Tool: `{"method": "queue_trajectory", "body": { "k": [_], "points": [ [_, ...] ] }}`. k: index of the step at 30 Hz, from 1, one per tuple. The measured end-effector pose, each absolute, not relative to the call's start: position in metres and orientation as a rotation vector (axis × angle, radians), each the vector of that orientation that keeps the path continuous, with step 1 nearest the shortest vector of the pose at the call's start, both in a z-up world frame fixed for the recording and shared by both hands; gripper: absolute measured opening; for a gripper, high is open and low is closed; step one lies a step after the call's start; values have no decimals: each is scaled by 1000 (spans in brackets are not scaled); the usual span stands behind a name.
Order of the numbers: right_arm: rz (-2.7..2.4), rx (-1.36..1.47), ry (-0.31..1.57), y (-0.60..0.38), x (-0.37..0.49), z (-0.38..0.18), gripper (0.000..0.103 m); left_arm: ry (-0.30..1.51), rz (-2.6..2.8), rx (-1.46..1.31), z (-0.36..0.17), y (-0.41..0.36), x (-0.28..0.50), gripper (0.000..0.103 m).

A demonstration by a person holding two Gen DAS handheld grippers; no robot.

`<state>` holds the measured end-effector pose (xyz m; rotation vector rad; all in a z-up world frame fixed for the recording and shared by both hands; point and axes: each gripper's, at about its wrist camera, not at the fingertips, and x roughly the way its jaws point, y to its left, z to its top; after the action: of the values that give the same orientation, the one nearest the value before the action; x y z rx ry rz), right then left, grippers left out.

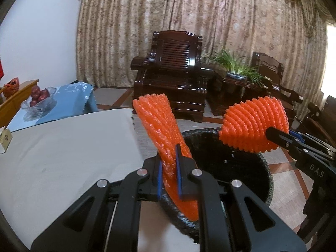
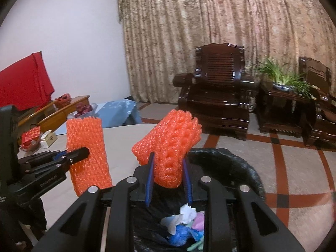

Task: Collect trash
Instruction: 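Carry both orange foam nets over the black bin, then open both tools to drop the foam nets into the bin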

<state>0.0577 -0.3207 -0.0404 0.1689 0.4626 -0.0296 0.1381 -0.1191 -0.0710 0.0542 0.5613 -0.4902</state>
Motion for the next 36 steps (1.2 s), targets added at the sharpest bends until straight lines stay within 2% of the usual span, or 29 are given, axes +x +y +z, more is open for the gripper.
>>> {"method": "queue_trajectory", "body": {
  "k": [15,27,28,29,30,31,32,34,36],
  "points": [
    [-136,185,477,-361,30,-50,24,607,-586,86,-96,-170,135,10],
    [-169,217,557,-381,45,-88,24,661,-635,116,-126,-205,150,10],
    [-169,222,562,-383,47,-91,26,676,-639,112,-129,-207,153,11],
    [-166,227,567,-385,50,-95,29,680,-637,111,-130,-207,157,12],
    [-171,228,574,-386,52,-97,33,684,-633,109,-132,-208,159,21],
    [-180,229,584,-387,56,-101,34,695,-635,106,-134,-209,161,33],
    [-183,231,593,-388,58,-104,35,698,-631,104,-135,-209,162,38],
    [-194,233,605,-390,61,-109,50,697,-633,101,-134,-209,163,45],
    [-197,240,608,-392,60,-111,59,696,-631,104,-134,-208,163,52]
  ]
}}
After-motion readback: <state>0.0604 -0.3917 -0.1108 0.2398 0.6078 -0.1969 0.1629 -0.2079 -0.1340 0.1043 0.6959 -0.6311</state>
